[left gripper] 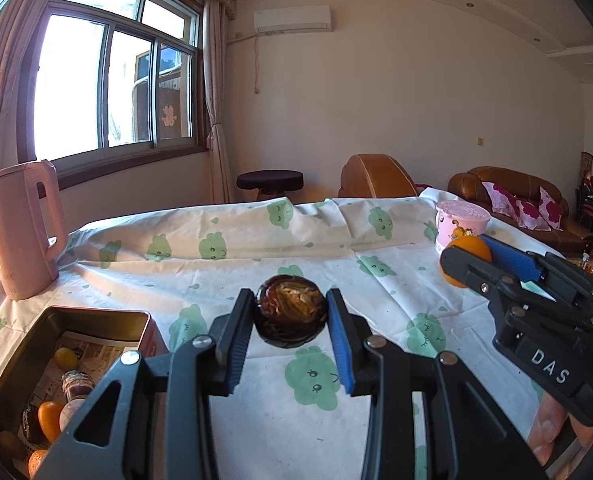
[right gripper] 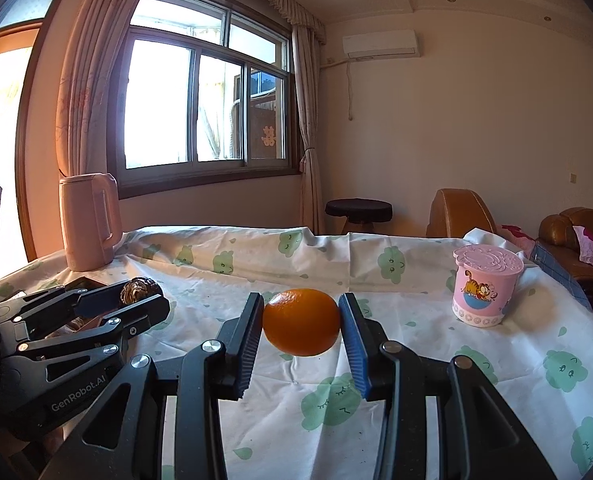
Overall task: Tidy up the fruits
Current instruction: 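Lift and hold the small orange in the right gripper while the left holds the dark brown fruit, then carry the small orange toward the tin with the right gripper while the left carries the dark brown fruit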
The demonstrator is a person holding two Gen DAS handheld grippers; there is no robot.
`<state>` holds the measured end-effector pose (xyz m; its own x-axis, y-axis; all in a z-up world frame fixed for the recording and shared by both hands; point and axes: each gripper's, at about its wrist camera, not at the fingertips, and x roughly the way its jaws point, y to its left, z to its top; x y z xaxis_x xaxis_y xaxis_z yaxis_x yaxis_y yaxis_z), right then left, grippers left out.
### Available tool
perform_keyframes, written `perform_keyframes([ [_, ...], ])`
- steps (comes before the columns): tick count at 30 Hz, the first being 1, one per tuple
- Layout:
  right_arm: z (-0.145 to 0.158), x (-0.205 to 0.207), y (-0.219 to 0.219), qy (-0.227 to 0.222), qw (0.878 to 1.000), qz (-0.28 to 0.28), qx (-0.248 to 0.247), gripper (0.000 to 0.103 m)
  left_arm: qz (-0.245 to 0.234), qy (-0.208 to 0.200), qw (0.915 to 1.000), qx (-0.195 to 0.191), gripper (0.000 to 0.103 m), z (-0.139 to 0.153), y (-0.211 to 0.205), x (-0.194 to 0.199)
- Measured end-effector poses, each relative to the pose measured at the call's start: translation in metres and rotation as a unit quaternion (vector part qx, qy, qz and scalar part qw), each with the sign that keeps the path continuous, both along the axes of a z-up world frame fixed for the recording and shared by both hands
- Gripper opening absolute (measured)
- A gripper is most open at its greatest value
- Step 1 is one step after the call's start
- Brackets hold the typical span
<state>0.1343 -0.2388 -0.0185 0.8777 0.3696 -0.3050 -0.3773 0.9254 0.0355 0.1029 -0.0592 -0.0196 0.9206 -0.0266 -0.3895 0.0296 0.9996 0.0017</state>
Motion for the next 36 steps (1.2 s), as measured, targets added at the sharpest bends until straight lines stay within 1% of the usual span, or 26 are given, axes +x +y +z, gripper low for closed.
perform_keyframes([
  [5, -0.001, -0.004, 0.007, 0.009, 1.0, 0.01, 0.007, 0.041, 0.002, 0.0, 1.0, -0.002, 0.038, 0.0, 0.011, -0.01],
  [11, 0.0, -0.01, 0.025, 0.02, 0.999, 0.032, 0.01, 0.041, 0.013, 0.001, 0.9999, -0.004, 0.038, 0.0, 0.029, -0.022],
  [25, 0.012, -0.022, 0.076, 0.023, 0.996, 0.085, 0.011, 0.041, 0.045, -0.005, 0.999, -0.005, 0.038, 0.006, 0.069, -0.046],
  [36, 0.021, -0.028, 0.116, 0.014, 0.993, 0.12, -0.005, 0.041, 0.076, -0.003, 0.997, -0.011, 0.038, 0.008, 0.104, -0.056],
])
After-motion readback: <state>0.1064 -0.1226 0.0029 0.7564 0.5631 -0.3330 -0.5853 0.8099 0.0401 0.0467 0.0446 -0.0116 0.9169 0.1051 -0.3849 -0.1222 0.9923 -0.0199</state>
